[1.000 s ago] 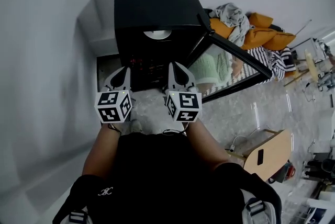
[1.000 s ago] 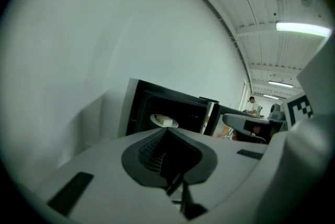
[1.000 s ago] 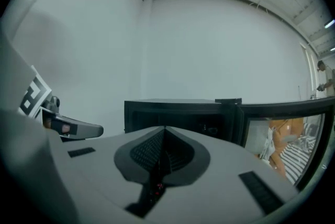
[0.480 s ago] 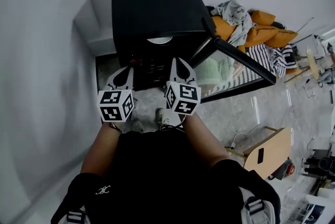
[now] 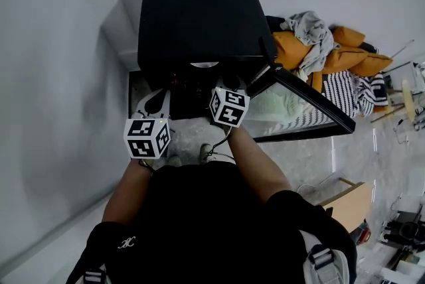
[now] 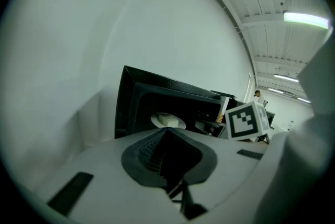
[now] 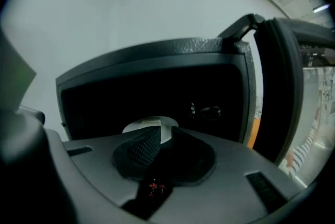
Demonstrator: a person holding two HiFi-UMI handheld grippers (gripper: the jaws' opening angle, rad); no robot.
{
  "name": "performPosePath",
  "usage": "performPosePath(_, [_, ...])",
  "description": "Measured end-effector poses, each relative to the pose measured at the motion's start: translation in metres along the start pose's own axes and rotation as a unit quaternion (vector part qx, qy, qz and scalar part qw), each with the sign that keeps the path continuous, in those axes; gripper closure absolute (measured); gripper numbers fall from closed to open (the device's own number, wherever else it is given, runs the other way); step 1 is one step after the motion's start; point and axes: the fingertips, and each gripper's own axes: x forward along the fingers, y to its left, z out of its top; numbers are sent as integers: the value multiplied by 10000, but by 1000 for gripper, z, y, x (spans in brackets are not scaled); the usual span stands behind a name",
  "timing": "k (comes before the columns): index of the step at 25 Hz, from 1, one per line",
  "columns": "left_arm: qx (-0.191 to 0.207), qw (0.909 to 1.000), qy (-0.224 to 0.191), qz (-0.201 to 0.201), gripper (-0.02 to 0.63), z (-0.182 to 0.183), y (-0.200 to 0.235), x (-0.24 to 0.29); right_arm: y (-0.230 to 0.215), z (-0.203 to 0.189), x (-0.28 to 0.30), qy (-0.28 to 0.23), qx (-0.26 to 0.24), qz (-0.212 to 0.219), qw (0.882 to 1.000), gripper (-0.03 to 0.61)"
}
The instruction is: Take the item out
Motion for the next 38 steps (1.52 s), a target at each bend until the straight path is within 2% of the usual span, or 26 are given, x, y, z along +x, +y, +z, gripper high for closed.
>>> performPosePath(2, [11, 10000, 17, 91, 606, -3, -1, 1, -7, -8, 14, 134, -44, -33, 9999, 521])
performPosePath(8, [66, 9993, 71, 349, 606, 0, -1, 4, -10, -13, 44, 342, 21, 63, 9994, 425])
performPosePath(10, [67, 9990, 103, 427, 606, -1, 0, 4, -6, -14, 51, 418, 27, 98, 9991, 416])
performPosePath(23, [52, 9974, 166, 701, 606, -5, 9, -8, -2, -16, 68, 608, 253, -70, 9978, 416])
performPosePath(31, [5, 9972, 146, 729, 606, -7, 12, -18, 3, -14, 67, 715, -363, -321, 9963, 420])
performPosePath(38, [-15, 9977, 120, 674, 606, -5, 14, -20, 6, -18, 55, 950, -624, -468, 9924, 446])
